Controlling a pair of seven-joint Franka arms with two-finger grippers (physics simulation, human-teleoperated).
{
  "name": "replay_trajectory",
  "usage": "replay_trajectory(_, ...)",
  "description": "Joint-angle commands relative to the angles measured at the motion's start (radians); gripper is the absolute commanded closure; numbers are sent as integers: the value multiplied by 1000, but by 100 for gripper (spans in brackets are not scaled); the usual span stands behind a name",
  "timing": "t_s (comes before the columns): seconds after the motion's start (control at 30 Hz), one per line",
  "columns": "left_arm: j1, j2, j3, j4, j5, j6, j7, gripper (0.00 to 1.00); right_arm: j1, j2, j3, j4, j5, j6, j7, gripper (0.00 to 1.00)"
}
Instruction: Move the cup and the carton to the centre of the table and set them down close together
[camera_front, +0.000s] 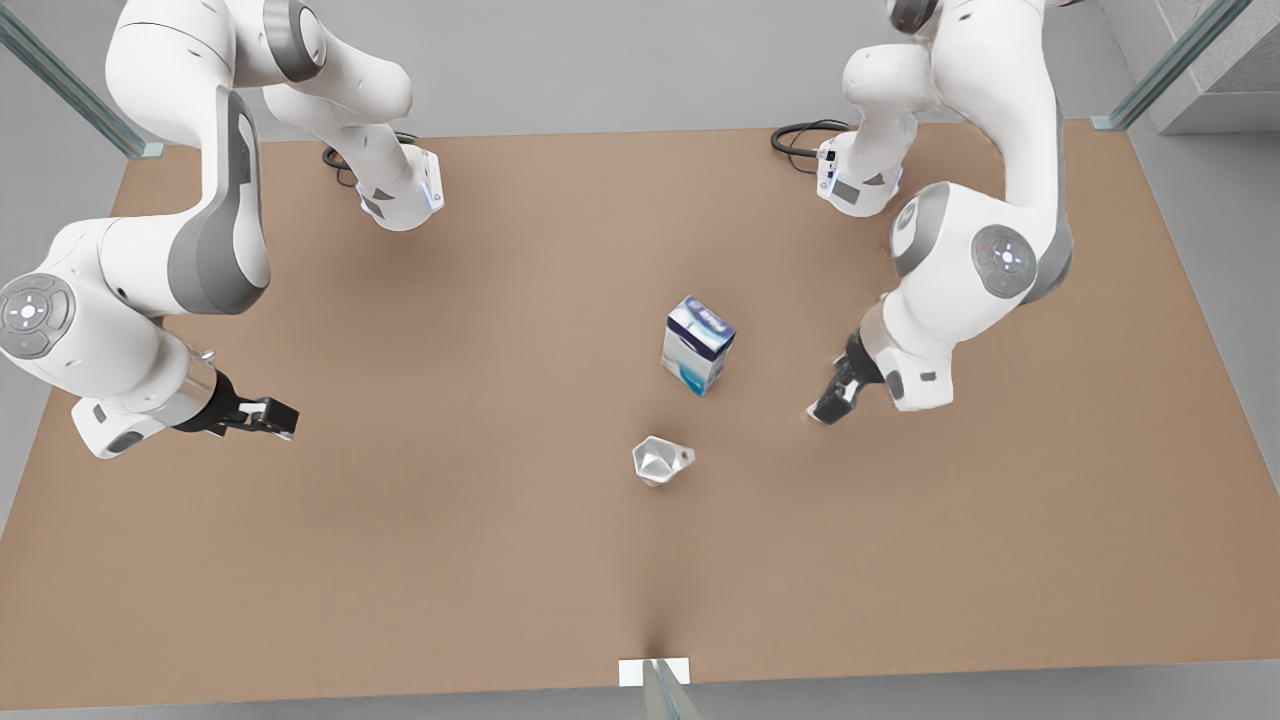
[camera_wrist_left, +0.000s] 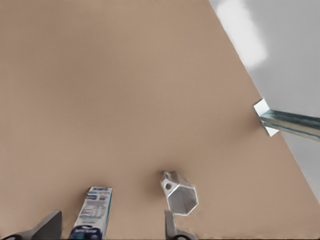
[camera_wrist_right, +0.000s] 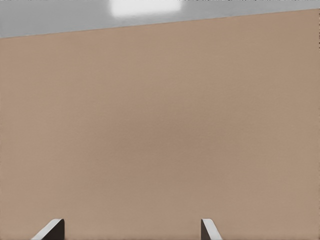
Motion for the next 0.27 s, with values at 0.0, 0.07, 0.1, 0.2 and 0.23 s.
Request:
replay_trajectory(0.0, 40, -17, -5, 2, 225, -63, 662, 0, 0, 0, 0, 0, 0, 1, 0, 0)
replay_trajectory(0.07, 164, -42, -12, 18, 248, -106, 871, 0, 0, 0, 0, 0, 0, 1, 0, 0)
replay_trajectory(0.1, 189, -37, -12, 42, 250, -118, 873, 0, 0, 0, 0, 0, 0, -1, 0, 0)
replay_trajectory(0.2, 190, -28, -14, 56, 259, -120, 873, 0, 0, 0, 0, 0, 0, 1, 0, 0)
replay_trajectory(0.23, 190, -28, -14, 56, 259, -118, 873, 0, 0, 0, 0, 0, 0, 1, 0, 0)
